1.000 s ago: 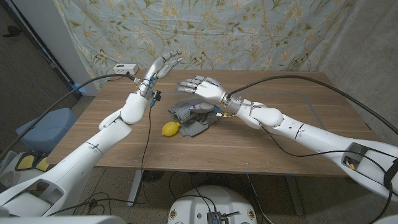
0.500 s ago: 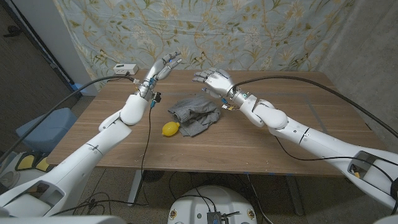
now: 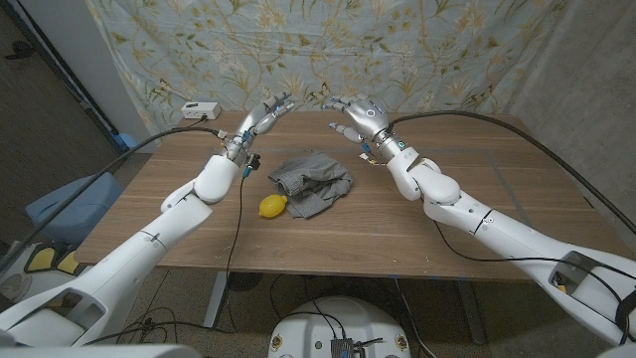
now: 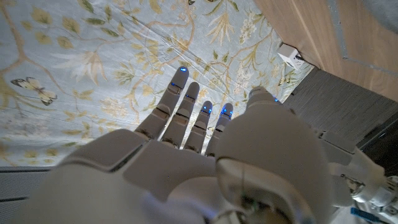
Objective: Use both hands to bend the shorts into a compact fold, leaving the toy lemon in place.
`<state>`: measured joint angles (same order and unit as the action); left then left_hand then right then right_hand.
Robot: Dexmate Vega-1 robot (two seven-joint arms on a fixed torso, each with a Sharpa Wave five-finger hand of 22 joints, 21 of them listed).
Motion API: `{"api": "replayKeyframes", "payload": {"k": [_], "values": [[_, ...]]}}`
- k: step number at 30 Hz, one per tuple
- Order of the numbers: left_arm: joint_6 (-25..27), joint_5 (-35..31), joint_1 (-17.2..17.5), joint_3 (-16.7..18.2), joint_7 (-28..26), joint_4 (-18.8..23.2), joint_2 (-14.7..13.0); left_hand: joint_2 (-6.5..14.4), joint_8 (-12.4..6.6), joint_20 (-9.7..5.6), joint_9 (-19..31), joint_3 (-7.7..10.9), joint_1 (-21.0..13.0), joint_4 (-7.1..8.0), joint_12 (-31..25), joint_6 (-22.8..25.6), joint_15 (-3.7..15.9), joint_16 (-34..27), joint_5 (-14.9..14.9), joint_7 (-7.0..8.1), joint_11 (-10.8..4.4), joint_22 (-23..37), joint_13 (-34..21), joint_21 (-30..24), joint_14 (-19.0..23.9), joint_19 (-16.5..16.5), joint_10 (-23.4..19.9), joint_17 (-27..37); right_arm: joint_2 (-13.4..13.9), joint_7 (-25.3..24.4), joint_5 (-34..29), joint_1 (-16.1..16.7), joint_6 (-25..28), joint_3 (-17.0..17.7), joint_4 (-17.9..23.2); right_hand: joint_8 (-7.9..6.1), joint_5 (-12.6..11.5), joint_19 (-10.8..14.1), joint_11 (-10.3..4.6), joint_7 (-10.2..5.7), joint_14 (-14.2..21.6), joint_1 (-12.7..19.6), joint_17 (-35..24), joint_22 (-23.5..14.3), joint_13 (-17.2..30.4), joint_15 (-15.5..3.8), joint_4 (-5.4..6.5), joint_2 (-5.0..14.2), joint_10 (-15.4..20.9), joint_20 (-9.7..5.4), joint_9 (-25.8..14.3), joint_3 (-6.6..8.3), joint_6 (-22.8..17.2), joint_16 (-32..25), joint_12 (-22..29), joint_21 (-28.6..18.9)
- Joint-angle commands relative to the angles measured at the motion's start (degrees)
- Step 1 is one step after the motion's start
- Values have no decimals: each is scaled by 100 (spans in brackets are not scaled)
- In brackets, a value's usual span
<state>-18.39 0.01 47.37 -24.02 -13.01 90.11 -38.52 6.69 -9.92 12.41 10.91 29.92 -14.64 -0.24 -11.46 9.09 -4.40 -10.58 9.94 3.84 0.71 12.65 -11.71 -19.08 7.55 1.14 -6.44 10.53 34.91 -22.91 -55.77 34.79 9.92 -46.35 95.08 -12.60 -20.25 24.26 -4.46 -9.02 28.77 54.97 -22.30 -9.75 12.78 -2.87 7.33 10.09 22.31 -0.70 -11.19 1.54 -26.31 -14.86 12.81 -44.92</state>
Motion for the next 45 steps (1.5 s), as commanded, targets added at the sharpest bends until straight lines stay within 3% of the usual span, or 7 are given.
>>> {"api": "replayKeyframes", "payload": {"k": [1,7,14,32,36,40,45], "values": [[-295,418,-119,-80,315,-392,105,-37,9,-4,-11,-34,102,59,9,-100,9,16,-9,57,-19,21,-7,-41,-97,-41,78,32,-256,-30,1792,414,8,772,160,37,92,-64,140,99,63,-222,-8,-20,-3,-638,140,34,48,144,-17,11,-22,-40,-19,79],[-471,589,-176,-94,429,-565,167,-70,5,-5,-23,-79,189,98,11,-180,69,22,-3,138,-36,18,3,-42,-174,-53,120,28,-299,-92,2686,573,-219,1087,145,78,240,-176,261,226,25,-563,-11,-28,0,-450,252,44,32,285,-19,-3,9,-41,-47,168],[-765,922,-279,-104,673,-874,291,-92,-13,-5,-30,-118,264,139,2,-191,107,17,5,171,-61,16,9,-47,-208,-71,123,27,-349,-104,3767,703,-682,1469,13,104,377,-273,408,345,-5,-903,-13,-34,4,-285,288,29,47,414,-21,-31,36,-47,-56,253],[-1023,1492,-520,-184,1320,-1415,427,-96,-32,-10,-44,-164,388,214,-14,-216,164,1,31,192,-41,10,23,-59,-228,-114,118,15,-478,452,6647,1123,-1831,2479,-411,133,582,-361,761,679,-53,-1395,6,-37,10,-5,252,-31,116,565,-14,-85,99,-45,-54,385],[-1037,1551,-517,-188,1384,-1437,425,-92,-34,-10,-46,-169,409,227,-18,-231,173,-1,37,194,-58,8,26,-59,-232,-118,116,10,-455,671,7240,1235,-1995,2695,-494,146,643,-175,874,772,-36,-1533,25,-36,12,30,231,-51,135,672,-11,-97,146,-50,-54,354],[-944,1530,-464,-180,1326,-1370,394,-90,-40,-11,-48,-171,419,233,-21,-222,178,-2,41,187,-52,7,28,-59,-233,-121,111,8,-374,356,7179,1350,-1896,2775,-403,159,697,-163,977,838,-67,-1689,44,-35,15,136,224,-80,115,887,-10,-130,215,-36,-68,393],[-816,1610,-501,-181,1317,-1452,442,-82,-45,-11,-49,-171,432,243,-22,-217,181,-4,45,173,-41,6,30,-59,-235,-124,114,5,-512,168,7098,1410,-2424,2756,-561,152,717,-241,982,849,-80,-1745,56,-36,17,163,213,-78,111,872,-9,-131,212,-29,-72,443]]}}
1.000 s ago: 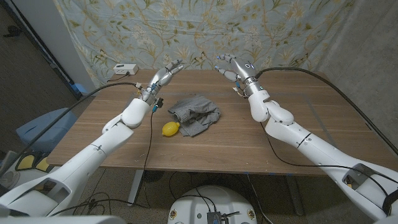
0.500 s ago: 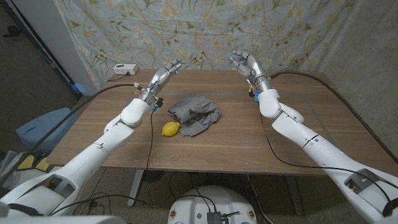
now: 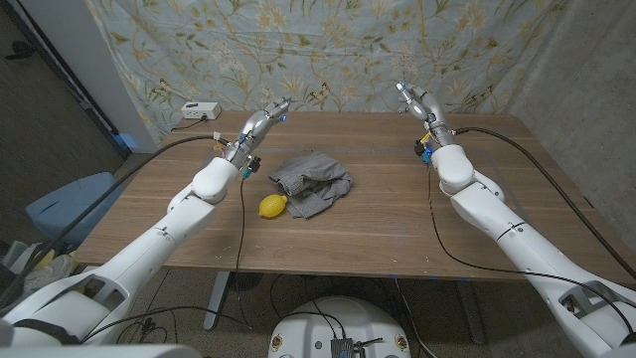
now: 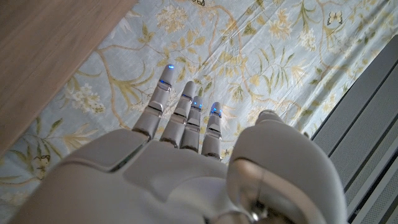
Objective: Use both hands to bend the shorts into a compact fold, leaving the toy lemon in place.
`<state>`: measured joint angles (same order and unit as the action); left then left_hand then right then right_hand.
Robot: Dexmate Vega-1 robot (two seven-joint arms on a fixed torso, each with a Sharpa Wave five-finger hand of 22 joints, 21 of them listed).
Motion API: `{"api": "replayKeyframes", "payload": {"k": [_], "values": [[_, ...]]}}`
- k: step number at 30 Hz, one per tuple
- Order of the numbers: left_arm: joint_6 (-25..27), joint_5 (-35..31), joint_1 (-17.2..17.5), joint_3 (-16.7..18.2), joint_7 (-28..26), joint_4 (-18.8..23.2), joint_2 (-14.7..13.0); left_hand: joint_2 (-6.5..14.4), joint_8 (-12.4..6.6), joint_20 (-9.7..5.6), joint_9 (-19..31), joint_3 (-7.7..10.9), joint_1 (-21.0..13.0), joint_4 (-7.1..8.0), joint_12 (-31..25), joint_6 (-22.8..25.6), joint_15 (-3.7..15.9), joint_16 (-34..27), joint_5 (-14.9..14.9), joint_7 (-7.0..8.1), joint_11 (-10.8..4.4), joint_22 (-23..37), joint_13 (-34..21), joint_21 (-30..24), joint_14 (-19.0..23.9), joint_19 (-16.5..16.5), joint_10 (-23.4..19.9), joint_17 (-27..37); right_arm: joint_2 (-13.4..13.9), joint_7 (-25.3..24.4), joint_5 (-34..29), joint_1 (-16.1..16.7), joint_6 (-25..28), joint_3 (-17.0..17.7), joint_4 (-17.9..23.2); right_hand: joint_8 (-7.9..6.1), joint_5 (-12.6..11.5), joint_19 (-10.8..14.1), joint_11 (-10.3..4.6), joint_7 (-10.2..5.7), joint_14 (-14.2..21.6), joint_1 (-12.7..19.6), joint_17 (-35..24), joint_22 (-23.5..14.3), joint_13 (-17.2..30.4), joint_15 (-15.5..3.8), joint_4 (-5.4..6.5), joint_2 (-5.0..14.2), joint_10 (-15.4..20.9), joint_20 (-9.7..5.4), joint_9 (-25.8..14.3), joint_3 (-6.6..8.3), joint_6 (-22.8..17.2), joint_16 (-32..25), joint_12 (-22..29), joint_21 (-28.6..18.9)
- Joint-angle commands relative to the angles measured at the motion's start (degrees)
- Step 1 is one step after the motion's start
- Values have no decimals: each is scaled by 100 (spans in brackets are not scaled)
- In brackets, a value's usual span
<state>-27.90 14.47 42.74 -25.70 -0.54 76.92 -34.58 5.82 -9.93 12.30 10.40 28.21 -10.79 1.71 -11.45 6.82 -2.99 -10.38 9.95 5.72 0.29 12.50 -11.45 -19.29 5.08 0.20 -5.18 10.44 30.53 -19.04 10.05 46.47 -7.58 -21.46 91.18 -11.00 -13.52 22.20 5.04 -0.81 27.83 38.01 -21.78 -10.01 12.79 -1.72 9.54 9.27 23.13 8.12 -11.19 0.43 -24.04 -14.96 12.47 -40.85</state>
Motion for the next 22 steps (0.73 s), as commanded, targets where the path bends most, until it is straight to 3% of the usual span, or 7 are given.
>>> {"api": "replayKeyframes", "payload": {"k": [1,6,13,16,22], "values": [[160,148,-21,3,-12,-112,63,6,-45,0,3,1,47,49,-22,8,37,-23,45,-16,3,20,5,-38,10,-29,-9,14,-76,-223,490,235,-737,254,-179,-11,47,-37,30,28,16,-52,7,-11,15,29,-13,6,30,-11,-9,-18,-19,-18,-38,39],[288,44,27,64,-217,72,-10,22,-41,0,1,4,62,62,-26,-12,38,-25,51,-6,15,19,7,-35,8,-25,-14,11,-157,-195,503,68,-971,240,-360,-32,62,-80,2,28,38,-74,21,-13,16,24,-33,6,46,-44,-8,-9,-65,-22,-33,71],[450,-337,206,175,-739,332,-140,40,-48,-2,-1,7,83,81,-30,-12,50,-31,57,-12,-5,17,11,-38,16,-36,-17,6,-361,-172,505,-242,-1293,171,-911,-45,79,-122,6,21,30,-109,35,-17,18,32,-48,14,75,-96,-6,2,-94,-15,-24,105],[455,-249,141,168,-652,237,-117,46,-46,-1,-3,8,92,88,-32,-24,55,-24,60,4,8,16,13,-38,-2,-39,-18,3,-440,-121,615,-325,-1389,171,-1079,-43,84,-141,3,25,15,-118,40,-18,18,44,-55,20,68,-102,-6,11,-88,-8,-28,119],[315,-145,-69,65,-473,-196,44,51,-42,-1,-4,9,103,96,-28,-49,55,-21,63,-4,5,13,15,-32,-16,-31,-6,-1,-463,-368,363,-257,-1531,135,-982,-39,93,-161,4,31,3,-96,56,-21,23,44,-99,20,65,-105,-4,41,-76,3,-29,142]]}}
